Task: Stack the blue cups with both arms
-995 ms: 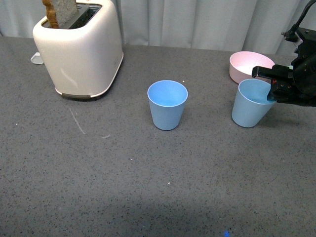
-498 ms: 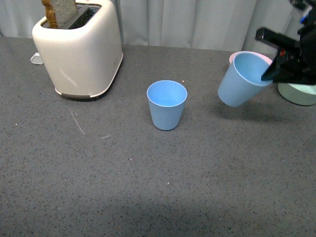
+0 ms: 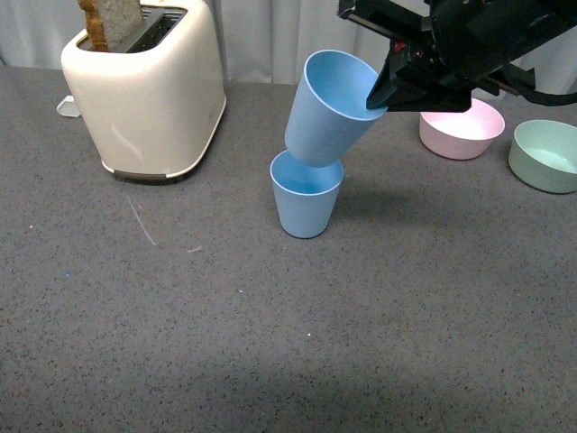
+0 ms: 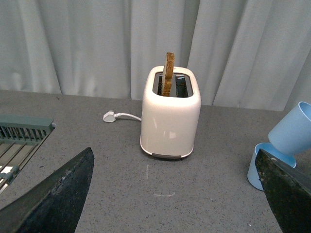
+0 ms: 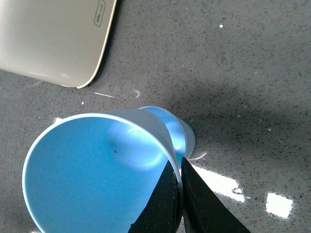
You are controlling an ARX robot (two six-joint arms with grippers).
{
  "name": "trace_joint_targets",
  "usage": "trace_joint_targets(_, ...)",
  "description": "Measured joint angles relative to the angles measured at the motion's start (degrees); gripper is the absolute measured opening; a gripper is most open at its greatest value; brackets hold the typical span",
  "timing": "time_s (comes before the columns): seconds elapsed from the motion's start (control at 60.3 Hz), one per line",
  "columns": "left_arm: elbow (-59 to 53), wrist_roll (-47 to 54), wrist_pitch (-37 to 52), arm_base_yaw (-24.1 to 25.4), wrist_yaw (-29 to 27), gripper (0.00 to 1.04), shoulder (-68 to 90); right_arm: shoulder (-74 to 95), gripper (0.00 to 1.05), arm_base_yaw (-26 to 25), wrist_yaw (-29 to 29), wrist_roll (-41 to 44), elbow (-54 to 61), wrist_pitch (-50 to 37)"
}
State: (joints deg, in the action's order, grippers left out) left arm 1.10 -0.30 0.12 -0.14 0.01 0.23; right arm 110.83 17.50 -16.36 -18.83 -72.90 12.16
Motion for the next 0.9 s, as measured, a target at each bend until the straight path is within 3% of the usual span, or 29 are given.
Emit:
trace_joint_targets(0.249,0.0,0.0,0.0,0.0,0.0,0.98,0.0,1.8,0.02,1.0,0.6,0.2,-1.6,0.5)
trace_joint_targets(0.531,0.0,0.0,0.0,0.0,0.0,0.98,0.0,0.2,0.48,0.6,0.0,0.0,0.5,-4.4)
trace_joint_targets(0.796,0.0,0.0,0.0,0.0,0.0,0.98,0.0,-16.1,0.93,-1.6,8.7,7.6,13.9,-12.1)
trace_joint_targets(0.829,0.0,0.0,0.0,0.0,0.0,0.98,0.0,-17.2,0.97,-1.8,8.9,8.0,14.0,-12.3)
trace_joint_targets(0.896,0.0,0.0,0.0,0.0,0.0,0.98,-0.1,-18.2,0.90,-1.5,18.4,11.5,18.9,-26.3)
